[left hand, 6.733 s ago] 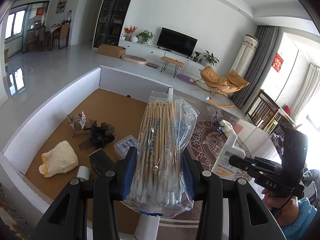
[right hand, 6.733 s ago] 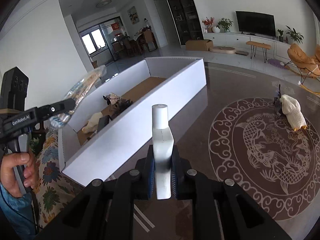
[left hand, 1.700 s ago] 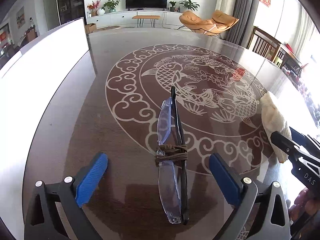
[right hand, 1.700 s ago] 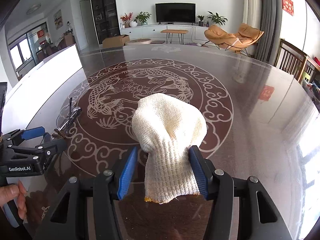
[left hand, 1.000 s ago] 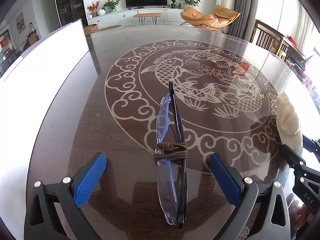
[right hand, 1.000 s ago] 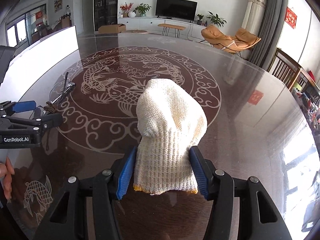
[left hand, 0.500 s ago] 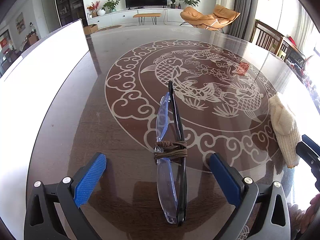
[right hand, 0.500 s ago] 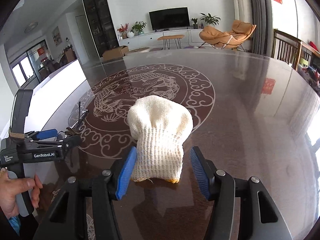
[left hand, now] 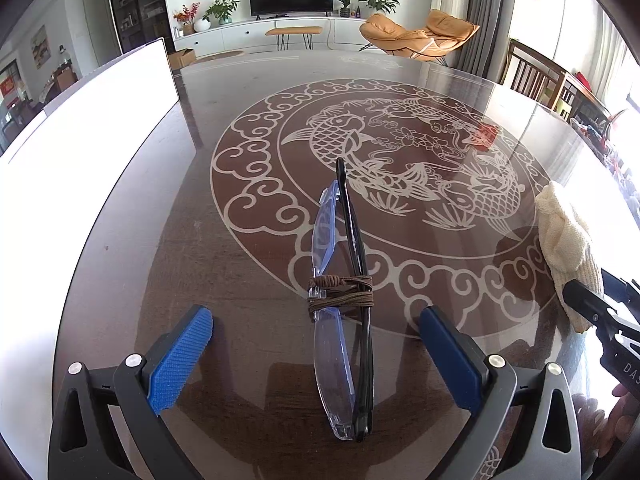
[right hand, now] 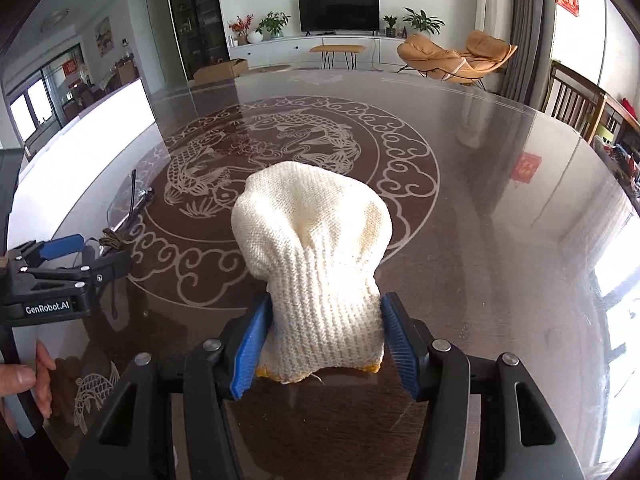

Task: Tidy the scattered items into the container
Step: 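Lift the sunglasses with the left tool while the right tool holds the glove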

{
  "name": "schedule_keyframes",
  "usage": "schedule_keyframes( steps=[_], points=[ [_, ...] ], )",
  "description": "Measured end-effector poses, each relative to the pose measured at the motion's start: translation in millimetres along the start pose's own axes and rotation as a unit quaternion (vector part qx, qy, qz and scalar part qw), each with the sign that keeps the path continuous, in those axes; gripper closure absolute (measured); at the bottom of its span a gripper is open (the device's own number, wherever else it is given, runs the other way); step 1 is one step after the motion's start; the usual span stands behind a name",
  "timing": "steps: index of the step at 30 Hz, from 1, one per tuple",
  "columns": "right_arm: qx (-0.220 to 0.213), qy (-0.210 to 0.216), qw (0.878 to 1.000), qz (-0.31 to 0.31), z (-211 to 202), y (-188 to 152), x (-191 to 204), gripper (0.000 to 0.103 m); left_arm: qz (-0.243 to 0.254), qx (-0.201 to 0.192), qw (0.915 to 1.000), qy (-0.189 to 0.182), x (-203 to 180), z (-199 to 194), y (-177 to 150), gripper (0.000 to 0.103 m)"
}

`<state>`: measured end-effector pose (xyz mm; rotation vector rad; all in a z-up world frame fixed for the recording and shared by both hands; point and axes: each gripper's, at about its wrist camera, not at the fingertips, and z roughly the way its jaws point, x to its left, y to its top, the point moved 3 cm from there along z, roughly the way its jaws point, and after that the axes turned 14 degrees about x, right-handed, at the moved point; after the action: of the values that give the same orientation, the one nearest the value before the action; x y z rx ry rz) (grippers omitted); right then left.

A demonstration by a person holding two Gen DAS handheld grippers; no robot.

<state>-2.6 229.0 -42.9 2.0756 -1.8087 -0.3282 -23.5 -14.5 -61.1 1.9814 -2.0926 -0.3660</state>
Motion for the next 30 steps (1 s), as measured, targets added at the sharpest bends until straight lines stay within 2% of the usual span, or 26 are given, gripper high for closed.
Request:
schedule_keyframes(
  steps=[5, 11, 15, 18, 20, 24, 27, 30],
  points=[
    [0.0, 0.006, 1.0, 0.0, -0.2, -0.8, -1.0, 0.044, 0.005, 0.004, 1.0, -0.002, 0.5, -1.0, -1.7, 0.0],
    [0.003, 0.027, 1.0, -0.008, -7.3, -9.9, -18.3, 0.044, 0.037, 0.006, 0.9992, -0.014, 3.5, -9.4, -22.6, 0.0],
    [-0.028, 0.041, 0.999, -0.016, -26.2, -15.7, -25.0, 0.044, 0.033, 0.022, 0.9991, -0.011, 5.1, -13.0, -31.6, 0.0],
    [-0.048, 0.04, 0.996, -0.068, -39.5, -9.6, -16.8, 0.044, 0.035, 0.045, 0.9983, -0.009, 1.9, -11.2, -24.3, 0.0],
    [-0.043, 0.034, 0.992, -0.109, -39.5, -3.0, -7.8, 0.044, 0.041, 0.055, 0.9976, -0.004, -2.3, -11.1, -16.3, 0.0],
    [-0.012, 0.01, 0.984, -0.176, -23.4, 8.3, 0.1, 0.044, 0.065, 0.049, 0.9967, -0.004, -18.8, -11.9, -1.5, 0.0],
    [0.026, 0.019, 0.983, -0.183, 0.1, 12.5, -3.9, 0.044, 0.061, 0.051, 0.9967, -0.018, -24.1, -7.6, 5.6, 0.0],
    [0.02, 0.019, 0.985, -0.17, 7.1, 13.4, -8.1, 0.042, 0.05, 0.047, 0.9976, -0.015, -23.4, -7.9, 10.0, 0.0]
  ],
)
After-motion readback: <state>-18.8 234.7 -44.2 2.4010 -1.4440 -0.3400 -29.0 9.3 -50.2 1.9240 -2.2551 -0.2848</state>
